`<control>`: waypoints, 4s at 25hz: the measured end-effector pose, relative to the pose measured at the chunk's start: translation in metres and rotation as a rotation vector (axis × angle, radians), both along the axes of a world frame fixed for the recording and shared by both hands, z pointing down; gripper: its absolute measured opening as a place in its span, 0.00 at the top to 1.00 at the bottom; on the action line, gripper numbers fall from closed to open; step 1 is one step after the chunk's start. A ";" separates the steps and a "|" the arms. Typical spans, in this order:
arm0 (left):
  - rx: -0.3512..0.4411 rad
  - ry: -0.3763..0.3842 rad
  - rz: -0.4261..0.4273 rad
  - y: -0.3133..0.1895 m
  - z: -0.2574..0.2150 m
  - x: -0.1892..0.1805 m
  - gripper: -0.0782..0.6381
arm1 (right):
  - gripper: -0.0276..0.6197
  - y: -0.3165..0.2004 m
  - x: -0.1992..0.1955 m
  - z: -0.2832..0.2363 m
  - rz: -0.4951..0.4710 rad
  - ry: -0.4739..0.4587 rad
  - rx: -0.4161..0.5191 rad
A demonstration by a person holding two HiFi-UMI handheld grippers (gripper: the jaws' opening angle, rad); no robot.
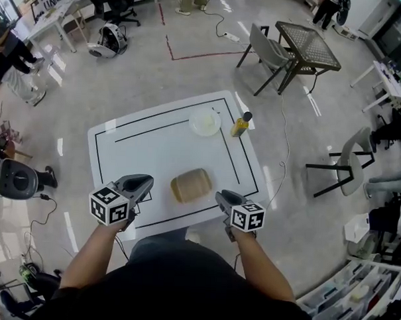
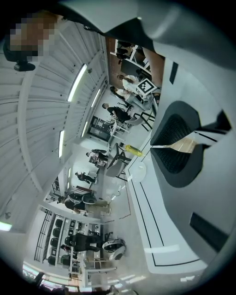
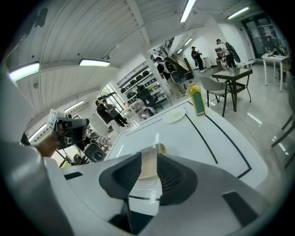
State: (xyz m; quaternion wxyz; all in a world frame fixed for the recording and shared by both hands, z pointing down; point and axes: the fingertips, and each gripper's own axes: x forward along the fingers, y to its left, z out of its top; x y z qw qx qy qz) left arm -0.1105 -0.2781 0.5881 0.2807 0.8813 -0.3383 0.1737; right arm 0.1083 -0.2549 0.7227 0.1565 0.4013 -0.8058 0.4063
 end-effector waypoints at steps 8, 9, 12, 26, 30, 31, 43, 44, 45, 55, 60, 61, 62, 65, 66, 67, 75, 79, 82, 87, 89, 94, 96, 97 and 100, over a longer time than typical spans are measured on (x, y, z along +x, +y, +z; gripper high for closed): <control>-0.036 -0.007 0.010 -0.012 0.018 0.000 0.84 | 0.73 -0.005 -0.003 0.036 0.000 -0.013 -0.061; -0.039 -0.007 0.012 -0.013 0.020 0.000 0.84 | 0.73 -0.006 -0.003 0.040 0.002 -0.016 -0.068; -0.045 -0.009 0.015 -0.017 0.025 0.001 0.84 | 0.73 -0.007 -0.003 0.049 0.005 -0.024 -0.085; -0.084 -0.029 0.007 -0.030 0.050 -0.007 0.84 | 0.72 -0.009 -0.012 0.084 0.008 -0.065 -0.159; -0.102 -0.031 0.010 -0.031 0.057 -0.008 0.84 | 0.70 -0.011 -0.015 0.091 0.006 -0.081 -0.174; -0.106 -0.032 0.012 -0.031 0.059 -0.008 0.84 | 0.70 -0.012 -0.017 0.092 0.006 -0.087 -0.177; -0.136 -0.032 0.008 -0.030 0.076 -0.016 0.84 | 0.69 -0.008 -0.029 0.109 0.000 -0.132 -0.242; -0.138 -0.033 0.007 -0.030 0.077 -0.017 0.84 | 0.69 -0.008 -0.030 0.110 0.000 -0.141 -0.248; -0.139 -0.034 0.006 -0.030 0.077 -0.017 0.84 | 0.69 -0.008 -0.031 0.111 0.002 -0.149 -0.255; -0.151 -0.032 0.010 -0.029 0.083 -0.017 0.84 | 0.69 -0.005 -0.038 0.118 0.007 -0.192 -0.297; -0.153 -0.028 0.008 -0.031 0.084 -0.017 0.84 | 0.75 -0.006 -0.038 0.118 0.012 -0.207 -0.300; -0.153 -0.027 0.008 -0.031 0.084 -0.016 0.84 | 0.76 -0.006 -0.038 0.118 0.011 -0.204 -0.299; -0.154 -0.026 0.008 -0.031 0.084 -0.016 0.84 | 0.77 -0.006 -0.038 0.119 0.009 -0.200 -0.298; -0.156 -0.022 0.015 -0.029 0.082 -0.013 0.84 | 0.78 -0.005 -0.038 0.117 0.004 -0.190 -0.293; -0.157 -0.021 0.018 -0.028 0.082 -0.013 0.84 | 0.79 -0.004 -0.038 0.117 0.002 -0.189 -0.292; -0.157 -0.021 0.019 -0.028 0.082 -0.013 0.84 | 0.79 -0.004 -0.038 0.117 0.002 -0.189 -0.294; -0.152 -0.020 0.018 -0.029 0.081 -0.014 0.84 | 0.81 -0.004 -0.039 0.116 0.008 -0.201 -0.299; -0.153 -0.017 0.020 -0.024 0.079 -0.013 0.84 | 0.82 -0.001 -0.040 0.113 0.007 -0.211 -0.302; -0.149 -0.016 0.022 -0.022 0.077 -0.012 0.84 | 0.83 -0.001 -0.040 0.111 0.010 -0.218 -0.301; -0.138 -0.013 0.020 -0.018 0.071 -0.014 0.84 | 0.85 0.001 -0.041 0.106 0.015 -0.225 -0.292; -0.136 -0.012 0.021 -0.014 0.069 -0.013 0.84 | 0.85 0.003 -0.042 0.104 0.014 -0.227 -0.287; -0.133 -0.011 0.020 -0.009 0.066 -0.013 0.84 | 0.86 0.008 -0.044 0.101 0.013 -0.219 -0.276; -0.127 -0.010 0.020 -0.009 0.064 -0.013 0.84 | 0.86 0.009 -0.045 0.099 0.013 -0.225 -0.272; -0.123 -0.009 0.020 -0.009 0.063 -0.012 0.84 | 0.86 0.009 -0.045 0.098 0.013 -0.226 -0.270; -0.110 -0.005 0.017 -0.008 0.057 -0.012 0.84 | 0.86 0.010 -0.047 0.092 0.007 -0.229 -0.264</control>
